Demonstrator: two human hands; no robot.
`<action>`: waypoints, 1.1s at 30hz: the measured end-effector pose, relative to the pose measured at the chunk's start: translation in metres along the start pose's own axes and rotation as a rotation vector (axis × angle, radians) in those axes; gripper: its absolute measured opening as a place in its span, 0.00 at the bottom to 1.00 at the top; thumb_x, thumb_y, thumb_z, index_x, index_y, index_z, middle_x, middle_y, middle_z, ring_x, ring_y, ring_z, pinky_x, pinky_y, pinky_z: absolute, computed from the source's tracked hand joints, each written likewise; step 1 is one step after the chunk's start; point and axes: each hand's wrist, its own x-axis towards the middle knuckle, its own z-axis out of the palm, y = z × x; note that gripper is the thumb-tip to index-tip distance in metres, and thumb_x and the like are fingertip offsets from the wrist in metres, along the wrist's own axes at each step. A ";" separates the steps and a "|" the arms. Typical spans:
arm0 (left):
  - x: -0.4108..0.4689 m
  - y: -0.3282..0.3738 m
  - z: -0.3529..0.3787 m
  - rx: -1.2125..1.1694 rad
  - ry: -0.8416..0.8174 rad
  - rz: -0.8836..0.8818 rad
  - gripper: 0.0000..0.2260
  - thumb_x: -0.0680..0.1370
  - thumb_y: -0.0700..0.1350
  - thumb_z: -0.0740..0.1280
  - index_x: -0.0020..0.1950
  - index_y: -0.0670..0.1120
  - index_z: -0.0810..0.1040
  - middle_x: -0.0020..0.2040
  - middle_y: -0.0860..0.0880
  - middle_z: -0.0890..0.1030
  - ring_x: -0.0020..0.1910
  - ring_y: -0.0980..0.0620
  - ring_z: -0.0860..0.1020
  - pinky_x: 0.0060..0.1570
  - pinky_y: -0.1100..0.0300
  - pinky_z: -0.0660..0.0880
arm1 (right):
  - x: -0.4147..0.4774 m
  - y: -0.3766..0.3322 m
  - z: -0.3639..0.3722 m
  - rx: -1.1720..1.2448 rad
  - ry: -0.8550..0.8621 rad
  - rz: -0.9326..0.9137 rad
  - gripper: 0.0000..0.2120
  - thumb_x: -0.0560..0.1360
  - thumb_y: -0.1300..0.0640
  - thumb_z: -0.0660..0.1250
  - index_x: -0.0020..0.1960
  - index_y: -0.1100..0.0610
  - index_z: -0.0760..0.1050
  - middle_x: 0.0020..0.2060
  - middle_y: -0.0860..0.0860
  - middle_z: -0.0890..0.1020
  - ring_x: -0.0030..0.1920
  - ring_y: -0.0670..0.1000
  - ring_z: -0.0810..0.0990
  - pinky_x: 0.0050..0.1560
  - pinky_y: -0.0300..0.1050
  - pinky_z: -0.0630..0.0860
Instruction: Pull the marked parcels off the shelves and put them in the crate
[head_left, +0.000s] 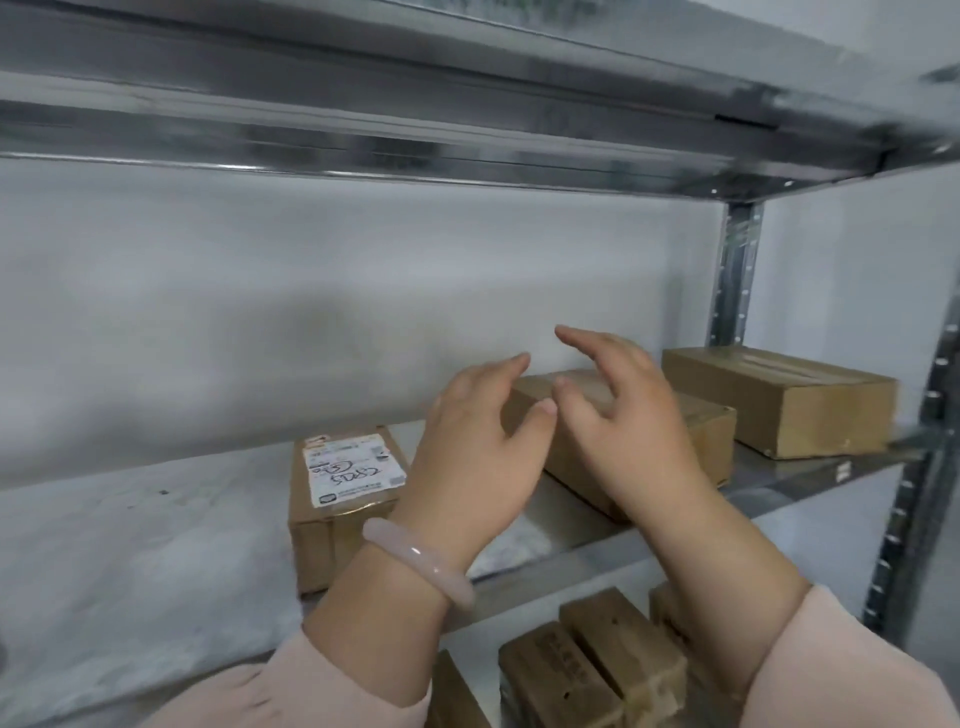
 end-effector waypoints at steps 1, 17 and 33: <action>0.001 0.001 0.014 -0.028 -0.042 -0.005 0.20 0.79 0.54 0.62 0.71 0.60 0.68 0.70 0.56 0.69 0.71 0.57 0.63 0.71 0.56 0.61 | 0.004 0.010 -0.011 -0.039 0.023 0.012 0.20 0.75 0.55 0.65 0.66 0.48 0.73 0.63 0.45 0.75 0.67 0.43 0.67 0.64 0.27 0.57; 0.046 0.014 0.136 -0.111 -0.149 -0.542 0.31 0.72 0.61 0.61 0.75 0.58 0.63 0.74 0.53 0.67 0.70 0.48 0.68 0.66 0.47 0.70 | 0.042 0.170 -0.081 0.274 -0.460 0.686 0.14 0.74 0.48 0.67 0.58 0.50 0.76 0.48 0.41 0.78 0.45 0.42 0.77 0.41 0.39 0.71; 0.006 0.051 0.150 -0.025 0.365 -0.092 0.37 0.70 0.52 0.74 0.74 0.65 0.59 0.69 0.57 0.63 0.67 0.67 0.62 0.58 0.82 0.60 | 0.019 0.164 -0.095 0.950 -0.285 0.525 0.15 0.74 0.48 0.69 0.51 0.28 0.69 0.60 0.49 0.77 0.52 0.46 0.82 0.40 0.39 0.79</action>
